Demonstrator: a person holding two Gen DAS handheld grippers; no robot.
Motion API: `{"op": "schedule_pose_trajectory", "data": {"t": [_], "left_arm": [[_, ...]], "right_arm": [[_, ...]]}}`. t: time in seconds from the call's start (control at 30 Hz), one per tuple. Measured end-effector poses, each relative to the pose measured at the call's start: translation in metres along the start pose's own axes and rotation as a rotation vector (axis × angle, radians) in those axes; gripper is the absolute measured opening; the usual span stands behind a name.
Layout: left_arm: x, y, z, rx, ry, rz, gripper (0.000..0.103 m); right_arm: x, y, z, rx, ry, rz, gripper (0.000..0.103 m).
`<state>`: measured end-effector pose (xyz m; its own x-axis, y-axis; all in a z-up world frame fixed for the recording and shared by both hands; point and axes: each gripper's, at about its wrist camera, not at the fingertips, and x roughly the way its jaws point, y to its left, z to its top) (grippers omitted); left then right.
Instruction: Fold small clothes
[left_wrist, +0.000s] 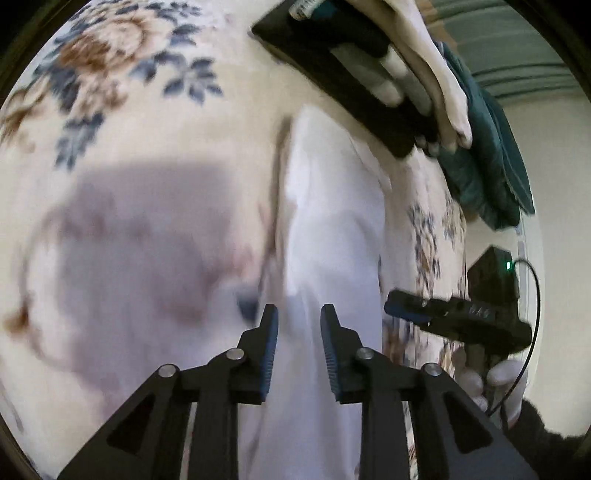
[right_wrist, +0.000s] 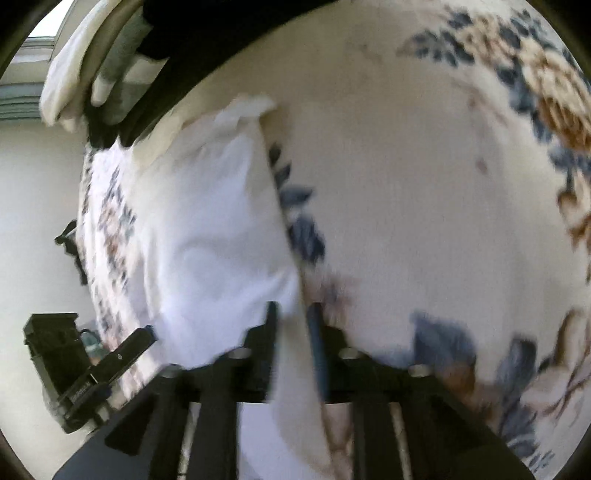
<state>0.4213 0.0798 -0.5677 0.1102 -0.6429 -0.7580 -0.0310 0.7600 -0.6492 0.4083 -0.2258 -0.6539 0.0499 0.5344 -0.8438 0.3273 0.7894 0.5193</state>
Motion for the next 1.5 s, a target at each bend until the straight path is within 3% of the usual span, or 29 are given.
{"op": "schedule_pose_trajectory", "data": {"t": [0.1,0.13,0.17,0.2,0.23,0.27,0.37,0.47,0.53,0.57,0.6,0.67,0.77,0.97,1.07,1.2,1.3,1.43,1.47,1.5], "left_arm": [[0.007,-0.008,-0.025,0.035,0.03,0.019,0.018],[0.01,-0.01,-0.029,0.047,0.033,0.041,0.013],[0.013,-0.011,-0.032,0.057,0.034,0.05,0.0],[0.012,-0.012,-0.033,0.061,0.025,0.05,0.001],[0.009,-0.012,-0.033,0.064,0.006,0.048,0.001],[0.003,-0.012,-0.03,0.066,-0.023,0.045,0.001],[-0.011,-0.001,-0.02,0.042,-0.076,0.062,0.001],[-0.025,0.007,-0.016,0.013,-0.095,0.061,0.003],[-0.03,0.005,-0.022,-0.013,-0.049,0.038,0.006],[-0.033,0.001,-0.03,-0.007,-0.036,0.038,0.016],[-0.037,-0.004,-0.041,0.012,-0.032,0.043,0.032],[-0.04,-0.009,-0.061,0.022,-0.012,0.059,0.047],[-0.035,-0.003,-0.101,-0.006,0.039,0.1,0.047],[-0.02,0.009,-0.145,-0.035,0.059,0.137,0.044],[-0.011,-0.003,-0.153,0.03,0.049,0.177,0.001],[-0.027,-0.006,-0.156,0.034,-0.009,0.187,0.001],[-0.041,0.008,-0.152,-0.02,-0.054,0.208,0.001],[-0.06,0.014,-0.158,-0.085,-0.054,0.163,0.005],[-0.063,0.013,-0.164,-0.093,-0.039,0.168,0.011],[-0.066,0.012,-0.174,-0.093,-0.023,0.157,0.024]], "right_arm": [[0.01,-0.001,-0.022,0.011,0.062,0.028,0.041],[0.014,-0.002,-0.03,0.011,0.078,0.039,0.041],[0.013,-0.007,-0.037,0.013,0.084,0.041,0.041],[0.015,-0.007,-0.043,0.011,0.075,0.032,0.035],[0.015,-0.007,-0.047,0.002,0.051,0.006,0.013],[0.017,-0.005,-0.049,-0.004,0.031,-0.025,0.004],[0.018,-0.002,-0.05,0.005,-0.014,-0.063,0.002],[0.018,-0.009,-0.052,0.012,0.007,-0.063,0.002],[0.014,-0.014,-0.053,0.044,0.021,-0.039,0.005],[0.011,-0.014,-0.054,0.055,0.026,-0.034,0.007],[0.007,-0.016,-0.057,0.068,0.032,-0.024,0.009],[-0.006,-0.022,-0.069,0.094,0.033,0.017,0.025],[-0.024,-0.03,-0.097,0.1,0.041,0.028,0.035],[-0.039,-0.064,-0.174,0.12,0.115,0.034,0.035],[-0.03,-0.08,-0.208,0.142,0.155,0.019,0.035],[-0.015,-0.089,-0.237,0.145,0.171,-0.018,0.035],[-0.007,-0.087,-0.253,0.124,0.181,-0.021,0.035],[-0.007,-0.086,-0.277,0.095,0.207,-0.036,0.035],[-0.006,-0.084,-0.281,0.09,0.218,-0.037,0.035],[-0.008,-0.087,-0.29,0.089,0.232,-0.042,0.035]]}}
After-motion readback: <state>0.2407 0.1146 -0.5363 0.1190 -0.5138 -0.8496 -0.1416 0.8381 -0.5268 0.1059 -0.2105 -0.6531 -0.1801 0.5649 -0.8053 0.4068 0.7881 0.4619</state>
